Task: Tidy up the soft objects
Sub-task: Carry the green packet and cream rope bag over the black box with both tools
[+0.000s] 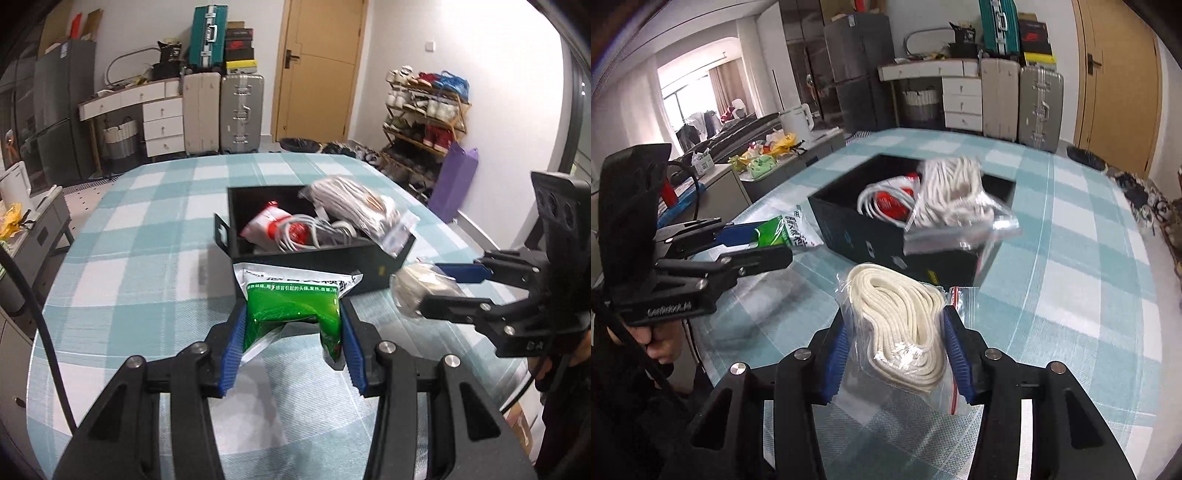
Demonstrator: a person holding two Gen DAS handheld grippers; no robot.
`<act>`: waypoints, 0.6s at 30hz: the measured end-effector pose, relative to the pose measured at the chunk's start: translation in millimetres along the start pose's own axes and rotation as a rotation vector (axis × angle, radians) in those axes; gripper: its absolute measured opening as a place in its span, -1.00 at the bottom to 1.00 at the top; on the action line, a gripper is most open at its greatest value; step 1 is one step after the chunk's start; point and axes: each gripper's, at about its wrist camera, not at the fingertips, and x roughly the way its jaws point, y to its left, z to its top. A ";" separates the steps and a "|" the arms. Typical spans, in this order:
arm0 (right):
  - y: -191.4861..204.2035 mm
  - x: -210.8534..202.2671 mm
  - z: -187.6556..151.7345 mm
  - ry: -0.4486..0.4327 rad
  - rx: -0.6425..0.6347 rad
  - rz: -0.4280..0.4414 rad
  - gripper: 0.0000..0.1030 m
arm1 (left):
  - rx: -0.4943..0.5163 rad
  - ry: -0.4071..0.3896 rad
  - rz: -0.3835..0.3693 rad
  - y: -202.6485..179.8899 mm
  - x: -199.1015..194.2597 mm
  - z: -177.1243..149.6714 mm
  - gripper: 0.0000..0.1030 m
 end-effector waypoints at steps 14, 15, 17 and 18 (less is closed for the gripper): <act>29.2 -24.9 23.4 -0.112 -0.020 -0.023 -0.06 | -0.004 -0.085 0.024 14.1 -5.5 32.7 -0.10; 31.7 -26.8 27.5 -0.114 -0.023 -0.031 -0.06 | -0.007 -0.086 0.023 14.5 -4.7 34.7 -0.10; 36.0 -31.6 35.1 -0.129 -0.039 -0.050 -0.06 | -0.008 -0.090 0.023 15.1 -1.8 37.7 -0.10; 36.4 -33.4 38.7 -0.135 -0.038 -0.057 -0.06 | -0.007 -0.093 0.024 14.8 -0.5 38.3 -0.10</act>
